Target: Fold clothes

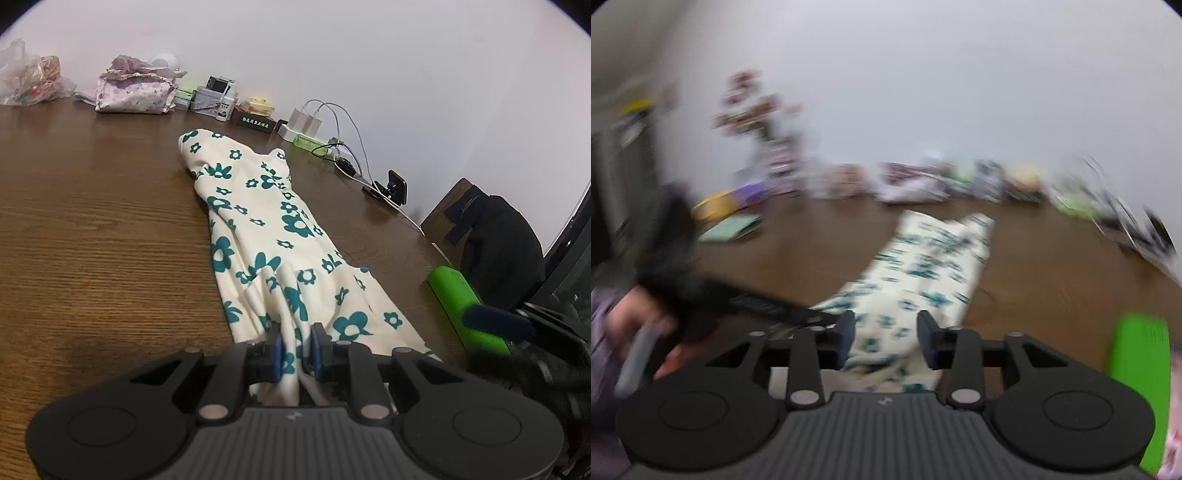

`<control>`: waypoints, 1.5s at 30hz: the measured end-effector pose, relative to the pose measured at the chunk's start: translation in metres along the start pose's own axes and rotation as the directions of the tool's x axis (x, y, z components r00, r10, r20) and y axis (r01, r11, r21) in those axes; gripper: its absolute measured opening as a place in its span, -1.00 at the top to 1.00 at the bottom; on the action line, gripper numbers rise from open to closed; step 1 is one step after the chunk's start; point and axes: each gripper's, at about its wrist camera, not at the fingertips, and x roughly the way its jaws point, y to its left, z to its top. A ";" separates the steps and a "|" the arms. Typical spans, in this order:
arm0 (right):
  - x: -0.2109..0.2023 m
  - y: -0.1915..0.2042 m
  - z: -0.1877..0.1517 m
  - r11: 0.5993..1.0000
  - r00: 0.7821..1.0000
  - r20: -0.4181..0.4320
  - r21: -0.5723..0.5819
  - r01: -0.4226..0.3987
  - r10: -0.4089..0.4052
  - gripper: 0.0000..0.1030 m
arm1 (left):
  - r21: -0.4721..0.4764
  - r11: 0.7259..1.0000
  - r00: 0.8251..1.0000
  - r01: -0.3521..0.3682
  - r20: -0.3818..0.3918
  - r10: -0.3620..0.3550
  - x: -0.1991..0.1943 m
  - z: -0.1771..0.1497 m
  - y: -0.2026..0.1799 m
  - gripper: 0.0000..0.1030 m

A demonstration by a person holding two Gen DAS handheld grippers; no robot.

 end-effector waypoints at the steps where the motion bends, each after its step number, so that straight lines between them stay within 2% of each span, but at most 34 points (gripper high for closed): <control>1: -0.002 0.007 -0.001 0.998 0.999 -0.008 -0.058 -0.034 0.034 0.09 | 0.001 1.000 1.000 0.001 -0.005 -0.001 0.000 0.001 0.000 0.69; 4: 0.003 0.025 -0.008 0.974 0.993 -0.058 -0.196 -0.114 0.105 0.01 | 0.006 1.000 1.000 0.005 -0.020 -0.005 0.001 0.003 0.001 0.69; 9: 0.026 0.044 -0.024 0.920 0.991 -0.115 -0.379 -0.102 0.062 -0.09 | 0.013 1.000 0.999 0.011 -0.044 -0.011 0.002 0.007 0.003 0.69; 11: 0.035 0.041 -0.025 0.918 0.988 -0.134 -0.378 -0.117 0.070 -0.08 | 0.025 1.000 0.999 0.008 -0.046 -0.007 0.001 0.009 0.002 0.69; 13: 0.040 0.031 -0.024 0.935 0.983 -0.149 -0.319 -0.154 0.111 0.09 | 0.042 0.999 0.999 0.001 -0.044 0.001 0.001 0.010 0.001 0.66; 14: 0.042 0.025 -0.022 0.942 0.979 -0.157 -0.285 -0.174 0.133 0.14 | 0.051 0.999 0.999 -0.002 -0.043 0.004 0.001 0.010 0.000 0.60; 15: 0.042 0.020 -0.021 0.947 0.975 -0.164 -0.261 -0.189 0.149 0.19 | 0.065 0.998 0.999 -0.017 -0.035 0.020 -0.001 0.011 -0.001 0.32; 16: 0.043 0.016 -0.020 0.950 0.971 -0.172 -0.239 -0.202 0.164 0.24 | 0.089 0.994 0.998 -0.059 -0.012 0.060 -0.007 0.012 -0.002 -0.16; 17: 0.043 0.014 -0.019 0.952 0.968 -0.179 -0.220 -0.211 0.173 0.26 | 0.116 0.989 0.996 -0.094 0.018 0.092 -0.013 0.013 -0.003 -0.27; 19: 0.044 0.011 -0.017 0.957 0.963 -0.194 -0.186 -0.222 0.186 0.31 | 0.198 0.976 0.992 -0.093 0.098 0.075 -0.033 0.011 -0.007 -0.27; 22: 0.043 0.006 -0.015 0.958 0.952 -0.211 -0.136 -0.252 0.221 0.36 | 0.329 0.944 0.983 -0.030 0.181 -0.032 -0.071 0.001 -0.012 -0.30; 24: 0.040 -0.002 -0.013 0.954 0.938 -0.221 -0.072 -0.290 0.268 0.37 | 0.466 0.885 0.964 -0.004 0.237 -0.120 -0.099 -0.018 -0.020 -0.45; 25: 0.040 -0.006 -0.010 0.950 0.929 -0.227 -0.043 -0.308 0.291 0.38 | 0.535 0.845 0.955 -0.006 0.253 -0.153 -0.108 -0.030 -0.025 -0.60; 26: 0.042 -0.009 -0.007 0.946 0.921 -0.234 -0.019 -0.324 0.310 0.38 | 0.607 0.794 0.948 -0.012 0.261 -0.185 -0.117 -0.042 -0.031 -0.71; 27: 0.044 -0.013 -0.004 0.941 0.913 -0.241 0.005 -0.339 0.330 0.38 | 0.678 0.734 0.945 -0.021 0.253 -0.207 -0.121 -0.055 -0.037 -0.71; 29: 0.044 -0.016 0.001 0.928 0.895 -0.256 0.039 -0.370 0.367 0.38 | 0.765 0.644 0.948 -0.033 0.227 -0.221 -0.121 -0.075 -0.045 -0.71; 32: 0.041 -0.019 0.008 0.908 0.866 -0.276 0.082 -0.411 0.417 0.38 | 0.821 0.571 0.964 -0.017 0.166 -0.210 -0.111 -0.092 -0.049 -0.71; 35: 0.038 -0.022 0.013 0.886 0.834 -0.301 0.123 -0.447 0.463 0.38 | 0.876 0.480 0.961 -0.053 0.175 -0.215 -0.102 -0.102 -0.053 -0.71; 38: 0.033 -0.018 0.018 0.868 0.803 -0.332 0.135 -0.478 0.494 0.38 | 0.904 0.415 0.952 -0.105 0.212 -0.221 -0.094 -0.104 -0.056 -0.71; 41: 0.028 -0.014 0.021 0.841 0.768 -0.343 0.178 -0.511 0.540 0.37 | 0.931 0.355 0.948 -0.089 0.188 -0.255 -0.083 -0.109 -0.060 -0.70; 42: 0.027 -0.013 0.022 0.827 0.754 -0.341 0.202 -0.524 0.561 0.37 | 0.936 0.345 0.950 -0.074 0.171 -0.261 -0.079 -0.109 -0.062 -0.69; 43: 0.027 -0.012 0.024 0.814 0.741 -0.338 0.221 -0.537 0.581 0.37 | 0.935 0.350 0.951 -0.051 0.153 -0.267 -0.075 -0.108 -0.062 -0.53; 44: 0.025 -0.011 0.024 0.806 0.733 -0.336 0.227 -0.547 0.591 0.37 | 0.934 0.356 0.953 -0.029 0.134 -0.273 -0.071 -0.107 -0.062 -0.30; 45: 0.022 -0.008 0.025 0.804 0.732 -0.334 0.221 -0.552 0.594 0.36 | 0.931 0.365 0.954 -0.005 0.114 -0.278 -0.067 -0.106 -0.062 -0.21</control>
